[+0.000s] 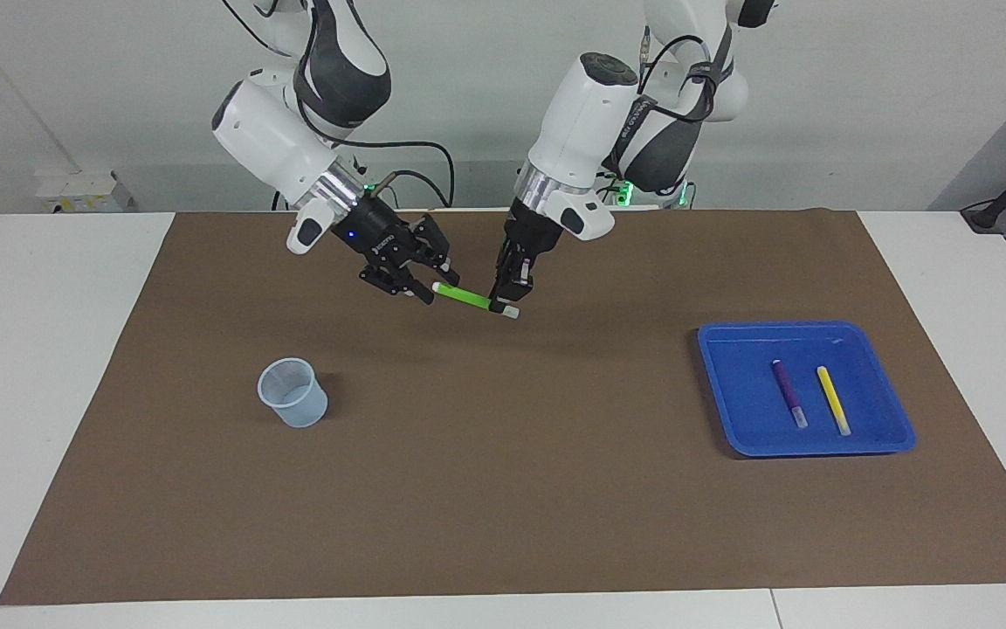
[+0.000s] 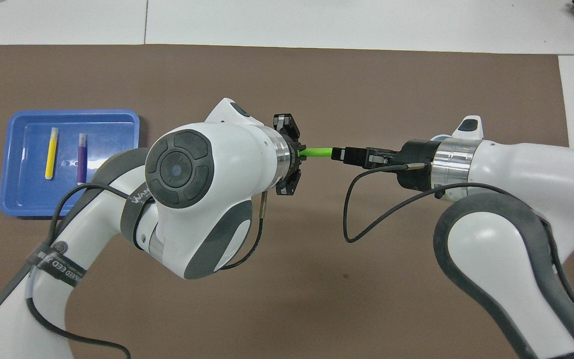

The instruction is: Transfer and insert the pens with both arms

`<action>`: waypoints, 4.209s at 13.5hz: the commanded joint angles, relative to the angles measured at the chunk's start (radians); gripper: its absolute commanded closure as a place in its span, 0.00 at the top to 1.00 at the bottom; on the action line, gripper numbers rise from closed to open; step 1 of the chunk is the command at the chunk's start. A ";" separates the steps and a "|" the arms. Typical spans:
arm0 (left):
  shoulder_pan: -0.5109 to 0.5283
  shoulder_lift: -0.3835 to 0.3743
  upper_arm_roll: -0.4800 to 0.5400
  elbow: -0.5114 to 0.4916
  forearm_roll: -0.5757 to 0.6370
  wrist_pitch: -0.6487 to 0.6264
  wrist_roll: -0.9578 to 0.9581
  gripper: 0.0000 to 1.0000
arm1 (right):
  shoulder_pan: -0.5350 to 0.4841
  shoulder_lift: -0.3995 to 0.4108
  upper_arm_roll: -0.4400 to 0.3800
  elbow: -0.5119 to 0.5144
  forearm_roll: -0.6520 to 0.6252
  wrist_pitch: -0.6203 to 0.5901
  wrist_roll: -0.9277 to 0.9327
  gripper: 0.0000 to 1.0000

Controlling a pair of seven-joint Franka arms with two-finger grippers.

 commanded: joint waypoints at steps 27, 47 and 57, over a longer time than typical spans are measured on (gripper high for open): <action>-0.009 -0.027 0.011 -0.035 -0.007 0.052 -0.021 0.00 | 0.004 0.032 -0.002 0.051 0.002 0.024 0.010 0.23; 0.020 -0.067 0.024 -0.009 0.004 -0.164 0.173 0.65 | -0.223 0.049 -0.006 0.134 -0.409 -0.253 -0.113 0.00; 0.274 -0.128 0.026 -0.015 0.002 -0.502 1.029 0.64 | -0.329 0.060 -0.006 0.136 -0.721 -0.236 -0.230 0.00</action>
